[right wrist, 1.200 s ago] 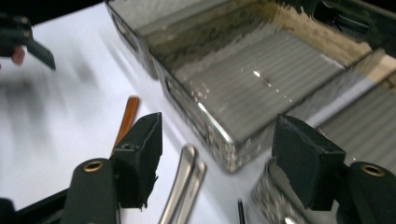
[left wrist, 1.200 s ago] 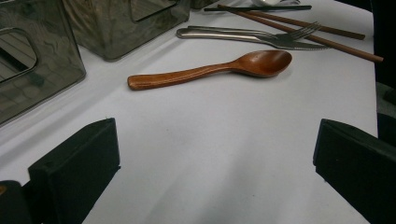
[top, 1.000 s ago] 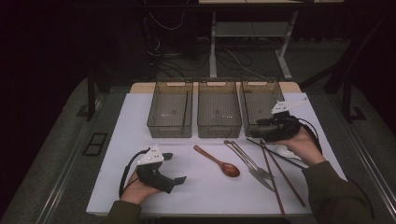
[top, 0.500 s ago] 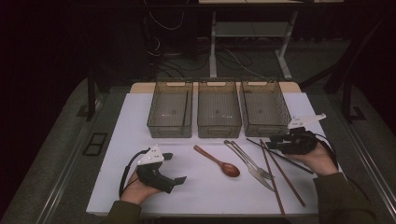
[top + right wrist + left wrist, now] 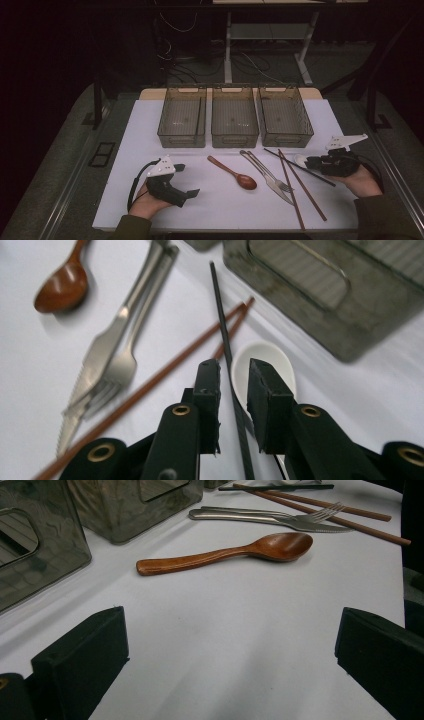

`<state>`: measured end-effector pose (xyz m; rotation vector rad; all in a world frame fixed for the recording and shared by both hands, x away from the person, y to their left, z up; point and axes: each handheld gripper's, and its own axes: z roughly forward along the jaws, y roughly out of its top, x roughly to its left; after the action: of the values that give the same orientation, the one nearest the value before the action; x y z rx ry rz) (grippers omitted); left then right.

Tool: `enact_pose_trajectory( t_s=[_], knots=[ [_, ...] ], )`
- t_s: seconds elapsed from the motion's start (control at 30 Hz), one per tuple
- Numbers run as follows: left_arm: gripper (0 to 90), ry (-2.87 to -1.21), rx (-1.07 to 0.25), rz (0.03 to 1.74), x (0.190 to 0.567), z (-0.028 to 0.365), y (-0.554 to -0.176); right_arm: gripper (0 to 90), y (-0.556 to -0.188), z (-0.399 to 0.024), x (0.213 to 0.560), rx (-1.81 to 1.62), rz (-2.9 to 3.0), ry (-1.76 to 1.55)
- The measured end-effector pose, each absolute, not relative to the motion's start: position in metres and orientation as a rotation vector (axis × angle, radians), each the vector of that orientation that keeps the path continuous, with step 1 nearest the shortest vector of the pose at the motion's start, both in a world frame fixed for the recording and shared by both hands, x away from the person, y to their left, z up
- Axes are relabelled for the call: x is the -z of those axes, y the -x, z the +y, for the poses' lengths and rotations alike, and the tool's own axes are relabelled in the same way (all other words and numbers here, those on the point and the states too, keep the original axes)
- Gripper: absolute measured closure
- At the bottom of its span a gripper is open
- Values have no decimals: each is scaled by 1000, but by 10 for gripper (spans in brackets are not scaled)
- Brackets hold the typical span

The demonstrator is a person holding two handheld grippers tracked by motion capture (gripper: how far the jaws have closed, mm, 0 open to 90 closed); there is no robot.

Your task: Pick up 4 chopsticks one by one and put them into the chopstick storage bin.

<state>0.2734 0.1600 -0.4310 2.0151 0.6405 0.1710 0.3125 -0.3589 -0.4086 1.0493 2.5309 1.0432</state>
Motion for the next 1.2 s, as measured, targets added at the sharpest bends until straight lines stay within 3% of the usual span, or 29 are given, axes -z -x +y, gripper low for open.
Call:
enact_pose_trajectory(
  t_s=[0.37, 1.2],
  knots=[
    [0, -2015, -170, 641, 431, 160, -273, 778, -308, -376, 427, -960, 2590, -1060],
    [0, -2026, -167, 631, 431, 159, -273, 798, -313, -370, 440, -911, 2671, -1002]
  ],
)
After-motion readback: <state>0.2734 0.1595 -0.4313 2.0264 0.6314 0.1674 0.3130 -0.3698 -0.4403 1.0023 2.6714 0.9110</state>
